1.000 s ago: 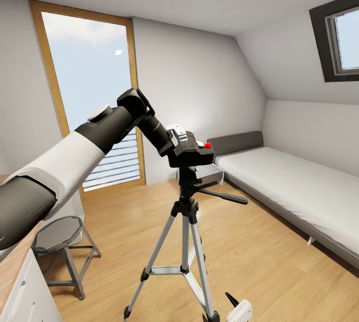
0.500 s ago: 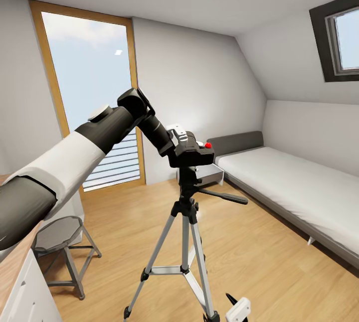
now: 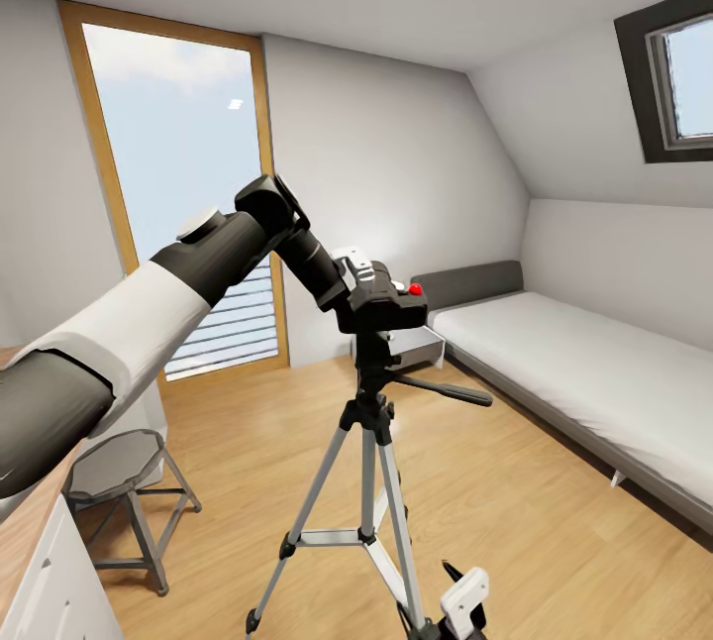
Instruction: Attach the digital camera to the camera tripod in the bedroom.
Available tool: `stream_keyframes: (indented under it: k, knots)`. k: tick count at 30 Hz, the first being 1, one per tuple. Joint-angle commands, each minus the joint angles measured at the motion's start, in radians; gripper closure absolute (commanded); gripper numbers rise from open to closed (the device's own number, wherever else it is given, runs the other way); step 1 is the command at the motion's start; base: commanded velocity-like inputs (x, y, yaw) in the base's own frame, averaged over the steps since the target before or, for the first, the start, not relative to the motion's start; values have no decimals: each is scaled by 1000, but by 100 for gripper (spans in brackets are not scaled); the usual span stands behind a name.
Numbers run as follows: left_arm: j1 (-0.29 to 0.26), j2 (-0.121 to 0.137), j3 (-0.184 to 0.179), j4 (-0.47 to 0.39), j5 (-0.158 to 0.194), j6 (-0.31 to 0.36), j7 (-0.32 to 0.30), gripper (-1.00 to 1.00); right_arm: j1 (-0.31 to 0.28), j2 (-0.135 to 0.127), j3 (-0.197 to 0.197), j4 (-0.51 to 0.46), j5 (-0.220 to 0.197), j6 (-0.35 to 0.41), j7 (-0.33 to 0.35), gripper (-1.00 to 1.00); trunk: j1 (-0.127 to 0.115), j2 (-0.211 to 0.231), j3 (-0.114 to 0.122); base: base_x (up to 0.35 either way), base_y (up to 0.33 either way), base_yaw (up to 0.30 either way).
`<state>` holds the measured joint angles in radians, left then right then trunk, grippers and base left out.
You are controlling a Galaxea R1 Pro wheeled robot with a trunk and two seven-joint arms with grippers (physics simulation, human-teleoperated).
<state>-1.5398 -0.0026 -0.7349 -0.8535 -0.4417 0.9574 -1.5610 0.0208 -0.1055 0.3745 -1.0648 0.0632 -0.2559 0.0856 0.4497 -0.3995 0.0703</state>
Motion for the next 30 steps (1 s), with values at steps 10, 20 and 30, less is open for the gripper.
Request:
stream_keyframes:
  k: [10,20,30]
  knots:
    - [0,-4,0,-1,-11,11,-10,100,-13,0,0,-81,7,97,2,-100,0,-1,0,0,0,0]
    - [0,-8,0,0,-11,11,-10,100,-50,6,0,-106,6,132,0,-100,0,-1,0,0,0,0]
    - [0,-8,0,-1,-11,11,-10,100,-122,9,-1,-108,4,206,-2,-100,0,-1,0,0,0,0]
